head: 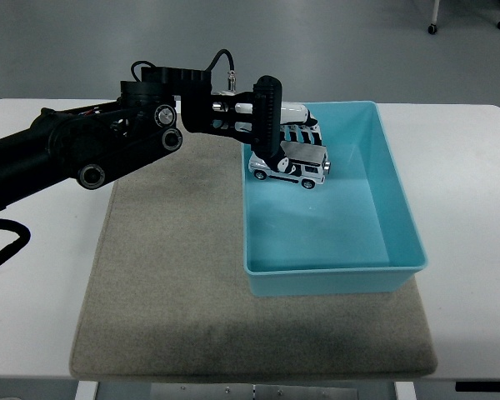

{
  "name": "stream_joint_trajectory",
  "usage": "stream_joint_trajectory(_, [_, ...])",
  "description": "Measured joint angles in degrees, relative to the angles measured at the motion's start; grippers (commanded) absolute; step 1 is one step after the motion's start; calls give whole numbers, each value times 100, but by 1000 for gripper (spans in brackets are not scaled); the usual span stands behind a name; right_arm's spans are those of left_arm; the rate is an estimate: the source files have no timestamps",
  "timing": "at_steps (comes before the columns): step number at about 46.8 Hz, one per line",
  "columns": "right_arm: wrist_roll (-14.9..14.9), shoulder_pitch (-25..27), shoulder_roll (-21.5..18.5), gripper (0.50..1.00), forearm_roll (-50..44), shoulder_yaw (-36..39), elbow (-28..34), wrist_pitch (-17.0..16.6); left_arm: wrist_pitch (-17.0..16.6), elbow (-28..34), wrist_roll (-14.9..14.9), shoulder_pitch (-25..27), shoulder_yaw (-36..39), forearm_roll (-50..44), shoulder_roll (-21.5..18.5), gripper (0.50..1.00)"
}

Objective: Left hand put the white car in the blue box

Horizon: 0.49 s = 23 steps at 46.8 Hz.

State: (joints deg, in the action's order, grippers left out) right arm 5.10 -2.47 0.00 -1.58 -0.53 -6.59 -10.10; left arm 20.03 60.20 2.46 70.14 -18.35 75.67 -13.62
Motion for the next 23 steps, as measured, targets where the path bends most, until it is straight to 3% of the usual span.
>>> stream_joint_trajectory(22, [0, 0, 0, 936, 0, 0, 0, 0, 0, -117, -3, -213, 177, 1, 122, 500])
stream_joint_trajectory(23, [0, 0, 0, 936, 0, 0, 0, 1, 0, -128, -5, -217, 177, 1, 132, 537])
